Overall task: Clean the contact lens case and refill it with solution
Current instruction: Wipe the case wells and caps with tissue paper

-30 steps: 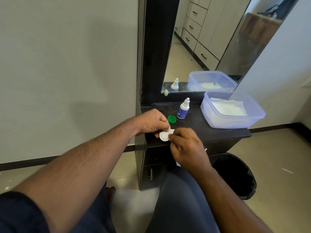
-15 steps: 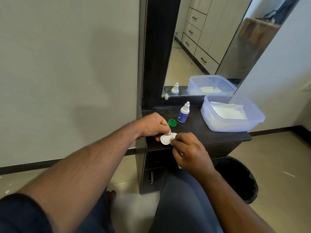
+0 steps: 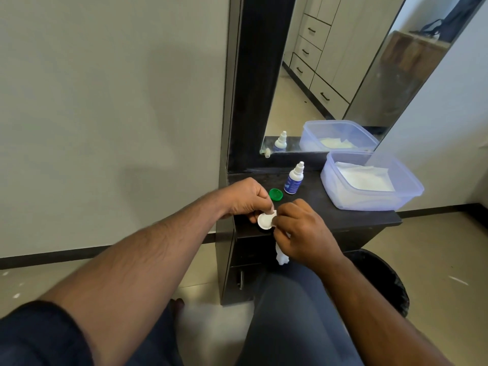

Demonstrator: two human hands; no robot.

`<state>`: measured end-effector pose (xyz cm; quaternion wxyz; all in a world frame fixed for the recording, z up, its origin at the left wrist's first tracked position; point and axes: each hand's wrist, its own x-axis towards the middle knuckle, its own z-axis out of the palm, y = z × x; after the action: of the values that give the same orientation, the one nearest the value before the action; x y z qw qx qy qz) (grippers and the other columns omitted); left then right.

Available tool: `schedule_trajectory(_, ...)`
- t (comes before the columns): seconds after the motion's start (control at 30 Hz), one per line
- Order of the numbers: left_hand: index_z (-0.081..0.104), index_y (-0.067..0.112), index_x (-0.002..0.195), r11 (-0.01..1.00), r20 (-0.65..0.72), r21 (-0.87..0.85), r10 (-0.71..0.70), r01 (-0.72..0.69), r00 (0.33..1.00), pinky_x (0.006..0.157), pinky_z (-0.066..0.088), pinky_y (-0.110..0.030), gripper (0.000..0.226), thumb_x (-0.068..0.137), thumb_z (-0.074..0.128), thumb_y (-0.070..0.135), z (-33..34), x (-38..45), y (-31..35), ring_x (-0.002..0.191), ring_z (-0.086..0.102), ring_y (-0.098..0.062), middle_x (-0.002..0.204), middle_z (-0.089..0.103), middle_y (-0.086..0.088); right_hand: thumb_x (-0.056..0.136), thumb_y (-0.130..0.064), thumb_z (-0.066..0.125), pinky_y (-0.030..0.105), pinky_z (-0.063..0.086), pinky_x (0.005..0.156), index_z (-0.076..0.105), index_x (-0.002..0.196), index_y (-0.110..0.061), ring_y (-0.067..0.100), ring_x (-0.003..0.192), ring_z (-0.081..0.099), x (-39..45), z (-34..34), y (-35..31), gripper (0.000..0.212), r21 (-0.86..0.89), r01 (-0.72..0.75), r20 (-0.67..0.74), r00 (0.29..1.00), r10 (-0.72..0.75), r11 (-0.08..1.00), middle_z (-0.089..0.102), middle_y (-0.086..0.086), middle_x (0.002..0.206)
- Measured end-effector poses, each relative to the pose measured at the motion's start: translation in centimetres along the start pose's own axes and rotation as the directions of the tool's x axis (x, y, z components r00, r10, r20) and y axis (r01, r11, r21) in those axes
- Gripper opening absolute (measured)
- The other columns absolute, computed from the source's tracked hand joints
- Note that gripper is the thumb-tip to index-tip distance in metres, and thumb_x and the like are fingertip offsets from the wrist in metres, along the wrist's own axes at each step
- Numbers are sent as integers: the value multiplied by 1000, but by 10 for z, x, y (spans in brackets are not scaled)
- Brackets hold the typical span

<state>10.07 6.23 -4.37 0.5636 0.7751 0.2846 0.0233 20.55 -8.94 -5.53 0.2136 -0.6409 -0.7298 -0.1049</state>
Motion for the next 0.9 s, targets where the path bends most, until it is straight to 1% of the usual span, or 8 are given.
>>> schedule_trajectory(0.1,72,-4,85,1000,13,-12,-3,4,1000,50,50,-19,11,82,63,3,-1,0,0,61,59,-13,85,68,-16,83,-20,53,29,46,59,74,79,-8,19,70,53,-1,-7,7,24,-6,104,80,991,-103,995,65,6,80)
schedule_trajectory(0.23,72,2,79,1000,31,-10,-7,7,999,50,50,-19,11,83,63,5,-1,0,1,60,57,-13,84,67,-15,84,-23,51,29,46,63,75,90,-6,22,74,57,3,-10,16,29,-22,32,31,999,-32,999,67,8,87)
schedule_trajectory(0.4,73,-3,85,1000,18,-2,3,-2,1000,53,52,-20,13,82,63,5,-1,0,-1,65,60,-16,87,69,-18,82,-19,54,27,47,62,75,88,-8,19,74,56,0,-11,14,25,60,99,119,987,-106,993,66,7,86)
schedule_trajectory(0.47,71,-6,87,1000,10,-5,0,0,1000,52,51,-20,14,82,63,4,0,1,-1,60,58,-14,85,67,-19,81,-21,52,26,49,67,76,90,-7,20,78,60,2,-12,19,28,85,32,105,994,-41,996,68,7,88)
schedule_trajectory(0.57,71,-7,86,1000,2,6,-2,2,1000,52,50,-21,14,81,64,5,1,1,-1,61,56,-17,91,67,-26,80,-26,48,35,55,69,76,92,-8,21,82,62,6,-11,25,35,110,-85,93,993,74,990,69,6,89)
schedule_trajectory(0.73,71,-6,87,1000,7,15,8,-8,1000,51,50,-19,15,82,64,6,0,1,-2,63,57,-17,93,68,-25,81,-23,51,26,48,67,76,89,-8,16,80,59,7,-13,21,31,159,31,145,988,-54,987,67,6,87)
schedule_trajectory(0.83,72,-3,85,1000,20,6,4,-4,1000,51,50,-20,12,83,64,7,-2,2,-2,58,57,-11,87,67,-18,82,-27,48,22,41,70,76,91,-10,9,83,52,11,-11,24,34,137,-5,144,989,-15,991,67,4,89)
schedule_trajectory(0.9,72,-1,84,1000,19,1,4,-4,1000,52,50,-20,11,83,64,7,-1,2,-2,56,57,-9,84,66,-14,83,-27,47,26,46,70,76,93,-11,12,84,54,11,-10,25,35,132,-11,134,991,-7,991,67,4,91)
